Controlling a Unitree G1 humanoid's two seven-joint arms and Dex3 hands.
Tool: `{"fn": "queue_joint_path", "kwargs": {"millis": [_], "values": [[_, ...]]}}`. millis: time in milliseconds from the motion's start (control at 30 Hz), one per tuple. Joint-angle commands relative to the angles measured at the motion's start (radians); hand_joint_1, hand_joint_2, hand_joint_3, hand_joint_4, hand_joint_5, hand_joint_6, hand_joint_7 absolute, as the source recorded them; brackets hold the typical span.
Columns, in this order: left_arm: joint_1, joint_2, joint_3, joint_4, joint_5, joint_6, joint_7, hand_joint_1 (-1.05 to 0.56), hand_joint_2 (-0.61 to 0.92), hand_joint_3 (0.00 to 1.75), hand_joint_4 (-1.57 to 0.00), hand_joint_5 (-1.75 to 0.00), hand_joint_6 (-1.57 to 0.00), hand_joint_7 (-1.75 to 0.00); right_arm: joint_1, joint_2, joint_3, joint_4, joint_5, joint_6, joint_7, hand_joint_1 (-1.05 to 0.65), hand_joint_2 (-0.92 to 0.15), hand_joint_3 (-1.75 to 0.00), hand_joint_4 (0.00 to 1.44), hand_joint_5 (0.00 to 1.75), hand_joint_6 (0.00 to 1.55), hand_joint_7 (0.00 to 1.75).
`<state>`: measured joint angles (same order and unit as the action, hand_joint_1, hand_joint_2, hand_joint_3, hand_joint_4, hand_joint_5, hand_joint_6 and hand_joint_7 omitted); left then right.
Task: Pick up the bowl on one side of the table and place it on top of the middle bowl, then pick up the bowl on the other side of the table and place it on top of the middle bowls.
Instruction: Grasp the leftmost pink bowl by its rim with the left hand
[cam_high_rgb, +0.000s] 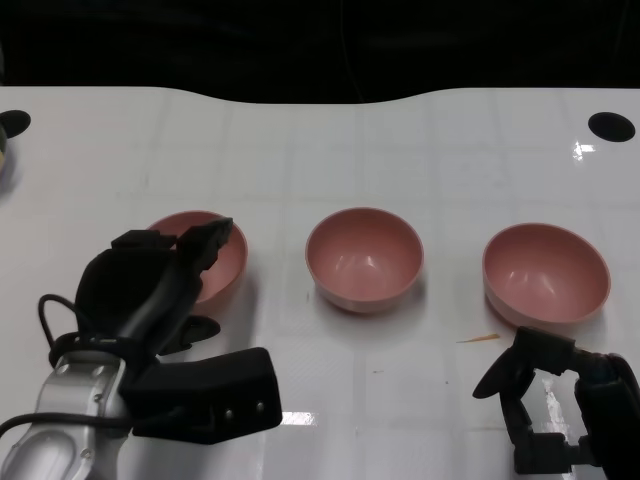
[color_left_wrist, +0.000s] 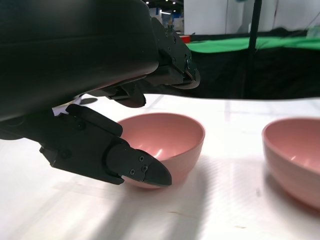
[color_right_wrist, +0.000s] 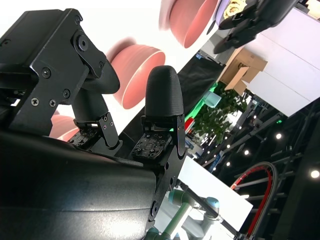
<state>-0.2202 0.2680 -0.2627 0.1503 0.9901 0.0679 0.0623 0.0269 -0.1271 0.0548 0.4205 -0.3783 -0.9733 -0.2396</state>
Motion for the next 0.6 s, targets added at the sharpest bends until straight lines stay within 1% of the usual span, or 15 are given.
{"fn": "queue_joint_path", "kwargs": {"millis": [33,133,267,333,433,500,567,600], "values": [[-0.055,0.007,-0.051,0.049,0.043,0.074,-0.034,-0.47,0.9,0.0,-0.44,-0.2,-0.36,-0.02,0.003,-0.006,-0.005,-0.005,0.002,0.002,-0.007,0.18,-0.21,-1.54,0.82,1.67,0.83,1.28],[-0.114,-0.004,-0.105,0.129,0.071,0.133,-0.056,-0.45,0.9,0.0,-0.55,-0.17,-0.42,-0.02,0.005,-0.004,-0.004,-0.008,0.004,0.007,-0.004,0.18,-0.21,-1.55,0.82,1.66,0.83,1.28],[-0.175,-0.014,-0.161,0.219,0.084,0.192,-0.073,-0.45,0.9,0.0,-0.6,-0.15,-0.46,-0.03,0.008,-0.004,-0.005,-0.018,-0.007,0.014,-0.009,0.17,-0.22,-1.53,0.82,1.67,0.83,1.28],[-0.205,-0.018,-0.19,0.269,0.089,0.213,-0.072,-0.45,0.9,0.0,-0.65,-0.16,-0.5,-0.04,0.008,-0.004,-0.005,-0.021,-0.012,0.016,-0.011,0.17,-0.21,-1.53,0.83,1.67,0.84,1.28],[-0.242,-0.019,-0.224,0.336,0.081,0.224,-0.064,-0.44,0.91,0.01,-0.7,-0.17,-0.54,-0.04,0.009,-0.003,-0.001,-0.022,0.004,0.018,-0.001,0.17,-0.21,-1.54,0.82,1.66,0.84,1.28],[-0.262,-0.016,-0.242,0.373,0.073,0.22,-0.063,-0.42,0.92,0.02,-0.7,-0.16,-0.56,-0.04,0.01,-0.002,0.0,-0.026,0.005,0.023,0.001,0.17,-0.21,-1.53,0.82,1.66,0.84,1.27],[-0.276,-0.014,-0.253,0.405,0.061,0.205,-0.043,-0.41,0.92,0.03,-0.74,-0.17,-0.62,-0.06,0.011,-0.001,0.0,-0.031,0.004,0.028,0.001,0.17,-0.21,-1.53,0.82,1.67,0.83,1.27],[-0.283,-0.013,-0.258,0.42,0.055,0.195,-0.031,-0.39,0.92,0.04,-0.79,-0.19,-0.66,-0.07,0.011,-0.001,-0.001,-0.031,0.001,0.028,-0.002,0.17,-0.21,-1.52,0.82,1.67,0.83,1.27]]}}
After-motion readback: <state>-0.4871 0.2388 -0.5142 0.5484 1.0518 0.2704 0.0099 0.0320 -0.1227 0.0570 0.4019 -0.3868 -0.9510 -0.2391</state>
